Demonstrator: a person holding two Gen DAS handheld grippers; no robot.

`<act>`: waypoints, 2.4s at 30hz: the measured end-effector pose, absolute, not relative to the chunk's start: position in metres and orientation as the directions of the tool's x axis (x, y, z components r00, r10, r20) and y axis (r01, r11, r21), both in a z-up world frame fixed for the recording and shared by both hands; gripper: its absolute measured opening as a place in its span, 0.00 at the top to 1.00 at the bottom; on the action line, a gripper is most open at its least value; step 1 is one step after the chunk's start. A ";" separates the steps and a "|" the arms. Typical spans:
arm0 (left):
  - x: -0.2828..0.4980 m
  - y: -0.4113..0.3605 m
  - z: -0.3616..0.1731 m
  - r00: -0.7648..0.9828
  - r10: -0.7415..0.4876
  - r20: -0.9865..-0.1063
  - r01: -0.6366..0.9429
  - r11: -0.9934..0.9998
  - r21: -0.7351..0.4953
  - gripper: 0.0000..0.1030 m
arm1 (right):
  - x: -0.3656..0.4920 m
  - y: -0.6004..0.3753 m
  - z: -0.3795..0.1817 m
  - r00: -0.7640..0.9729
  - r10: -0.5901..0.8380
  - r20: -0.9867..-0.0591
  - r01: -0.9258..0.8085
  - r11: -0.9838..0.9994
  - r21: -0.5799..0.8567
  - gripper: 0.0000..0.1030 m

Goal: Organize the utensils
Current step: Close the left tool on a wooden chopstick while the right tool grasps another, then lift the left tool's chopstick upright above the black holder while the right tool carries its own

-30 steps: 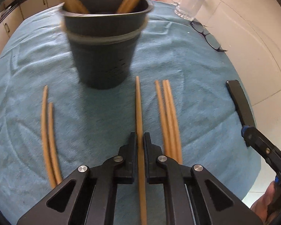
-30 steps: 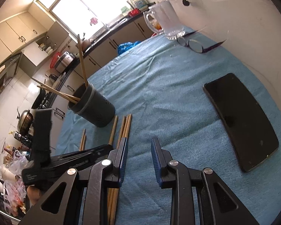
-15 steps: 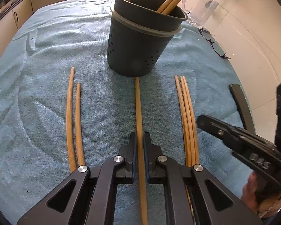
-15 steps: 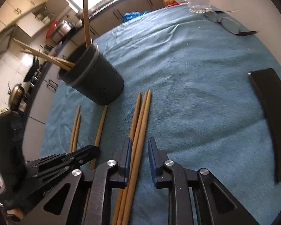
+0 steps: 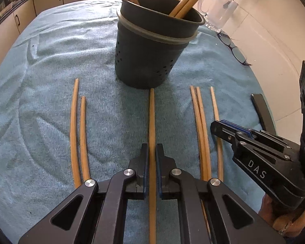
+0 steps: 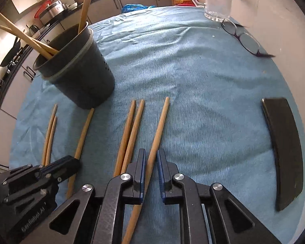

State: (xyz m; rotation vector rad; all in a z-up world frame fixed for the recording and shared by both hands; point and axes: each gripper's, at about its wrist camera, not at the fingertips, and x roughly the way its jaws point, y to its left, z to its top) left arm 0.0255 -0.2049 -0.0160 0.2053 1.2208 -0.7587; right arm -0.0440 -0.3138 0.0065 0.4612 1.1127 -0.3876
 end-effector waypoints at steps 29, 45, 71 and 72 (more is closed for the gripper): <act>-0.045 -0.124 0.117 0.448 -0.584 -0.677 0.643 0.736 -0.211 0.94 | -0.172 -0.279 0.132 0.856 -0.107 -0.505 0.335 0.859 0.387 0.93; -0.052 -0.112 0.124 0.446 -0.603 -0.661 0.644 0.729 -0.231 0.94 | -0.180 -0.271 0.144 0.866 -0.135 -0.481 0.343 0.862 0.374 0.93; -0.058 -0.105 0.142 0.462 -0.615 -0.639 0.644 0.728 -0.234 0.94 | -0.182 -0.277 0.149 0.882 -0.138 -0.451 0.336 0.855 0.396 0.93; -0.058 -0.106 0.142 0.462 -0.615 -0.639 0.645 0.728 -0.233 0.94 | -0.182 -0.277 0.149 0.882 -0.137 -0.450 0.335 0.855 0.397 0.93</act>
